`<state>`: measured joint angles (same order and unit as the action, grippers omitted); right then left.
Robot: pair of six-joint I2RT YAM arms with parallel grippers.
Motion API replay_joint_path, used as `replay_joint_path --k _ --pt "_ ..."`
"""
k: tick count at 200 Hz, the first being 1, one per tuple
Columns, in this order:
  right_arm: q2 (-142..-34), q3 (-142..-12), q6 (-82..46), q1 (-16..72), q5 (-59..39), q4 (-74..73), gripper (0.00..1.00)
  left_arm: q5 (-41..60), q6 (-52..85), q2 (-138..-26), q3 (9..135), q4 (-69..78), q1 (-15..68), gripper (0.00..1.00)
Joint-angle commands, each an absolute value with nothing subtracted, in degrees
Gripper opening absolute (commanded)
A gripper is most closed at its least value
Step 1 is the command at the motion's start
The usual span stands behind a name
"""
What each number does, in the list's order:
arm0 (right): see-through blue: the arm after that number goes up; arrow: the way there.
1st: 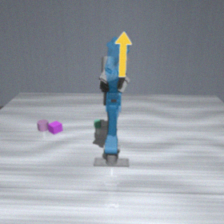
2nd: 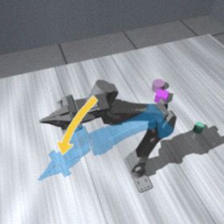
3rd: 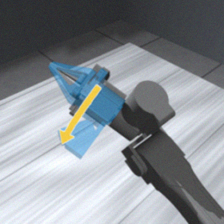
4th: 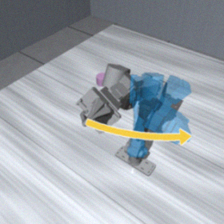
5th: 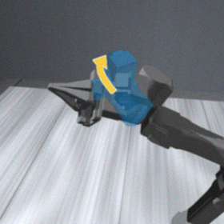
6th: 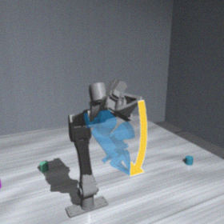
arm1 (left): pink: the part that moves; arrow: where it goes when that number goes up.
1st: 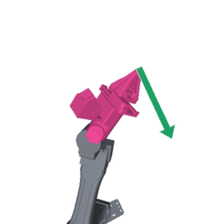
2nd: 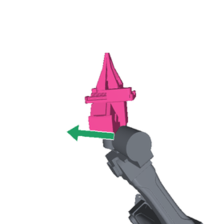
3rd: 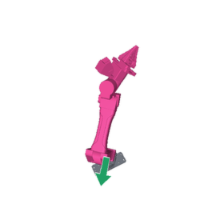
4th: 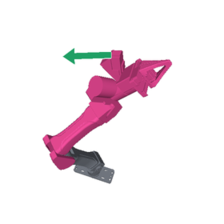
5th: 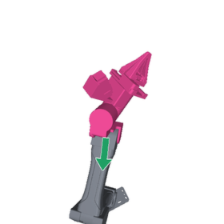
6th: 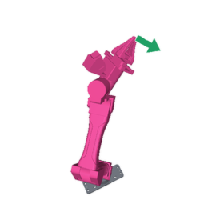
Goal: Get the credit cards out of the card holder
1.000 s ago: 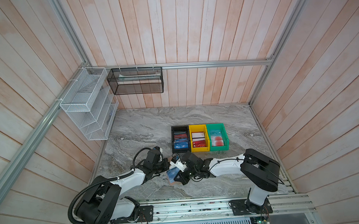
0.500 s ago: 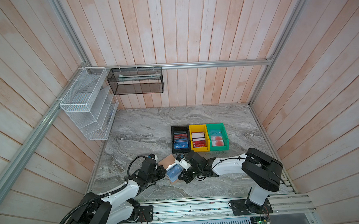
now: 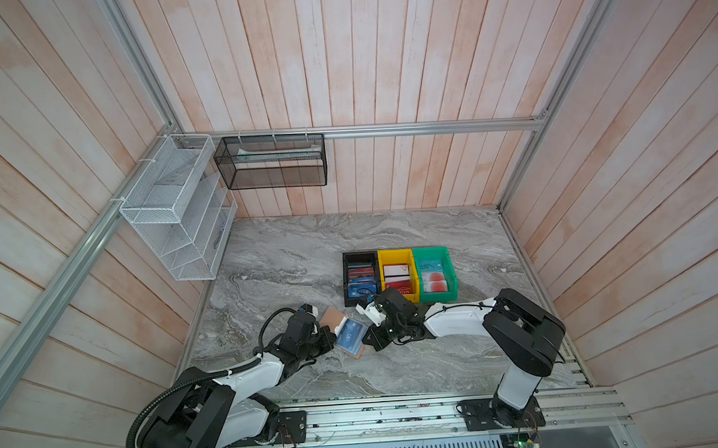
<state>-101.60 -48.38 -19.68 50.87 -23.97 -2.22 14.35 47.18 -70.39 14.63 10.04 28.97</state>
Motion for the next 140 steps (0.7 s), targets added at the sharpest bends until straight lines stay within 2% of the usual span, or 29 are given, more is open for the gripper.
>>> replay_joint_path --k 1,70,140 --pt "-107.0 -47.5 -17.4 48.1 -13.3 8.7 0.00 14.1 47.0 -70.6 14.4 7.3 28.8 0.00" --pt "-108.5 -49.0 -14.9 45.2 -12.2 11.3 0.00 13.1 40.0 -70.5 24.0 -1.5 26.1 0.02" --pt "-109.0 -50.3 -13.0 44.5 -11.3 13.2 0.00 17.4 38.8 -80.6 27.0 4.5 24.4 0.02"
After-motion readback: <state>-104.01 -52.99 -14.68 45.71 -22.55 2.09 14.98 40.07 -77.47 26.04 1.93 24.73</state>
